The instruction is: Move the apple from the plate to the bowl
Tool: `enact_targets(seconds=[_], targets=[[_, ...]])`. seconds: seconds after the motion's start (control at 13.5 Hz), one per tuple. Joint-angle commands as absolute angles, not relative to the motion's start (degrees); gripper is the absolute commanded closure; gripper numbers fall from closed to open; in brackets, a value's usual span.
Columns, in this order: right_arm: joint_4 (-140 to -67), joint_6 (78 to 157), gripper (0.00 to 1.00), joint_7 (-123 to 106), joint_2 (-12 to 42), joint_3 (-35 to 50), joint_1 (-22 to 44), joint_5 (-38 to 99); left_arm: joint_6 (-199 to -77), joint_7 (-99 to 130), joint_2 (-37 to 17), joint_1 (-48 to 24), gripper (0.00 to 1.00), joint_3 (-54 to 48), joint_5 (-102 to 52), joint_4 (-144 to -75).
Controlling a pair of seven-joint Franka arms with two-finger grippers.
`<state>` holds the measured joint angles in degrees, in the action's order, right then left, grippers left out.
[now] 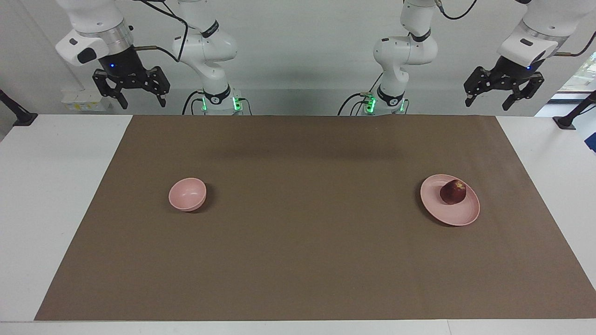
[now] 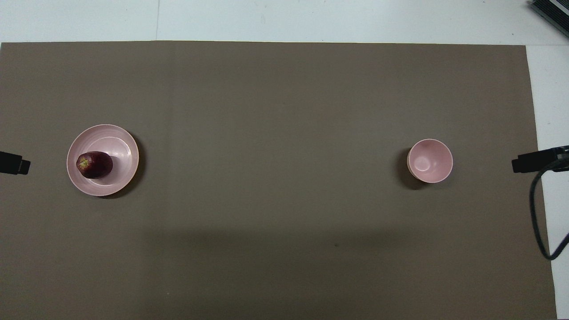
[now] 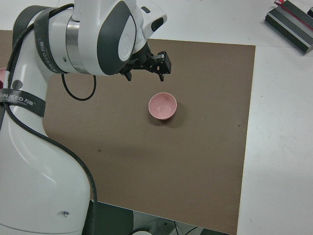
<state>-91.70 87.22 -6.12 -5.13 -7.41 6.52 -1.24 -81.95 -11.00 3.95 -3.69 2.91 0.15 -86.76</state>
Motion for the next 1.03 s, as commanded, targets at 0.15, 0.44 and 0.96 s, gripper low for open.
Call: enact_targets(seconds=[0.15,0.44,0.96], targets=[[-95.71,93.5,0.0,-4.4,-5.27,-7.38,9.31,0.87,-88.65,-10.9,8.52,-4.13,0.0,3.16,0.18,-96.13],[-96.67,96.76,0.0,-3.87,-2.47,-7.3,10.98,2.11,-97.53,-10.99,10.37,-4.39,0.0,3.16,0.09,-107.11],[-102.65,106.08,0.0,4.48,2.8,-7.38,14.76,9.83,-115.19,-11.07,7.66,-1.94,0.0,3.25,0.09,-119.69]])
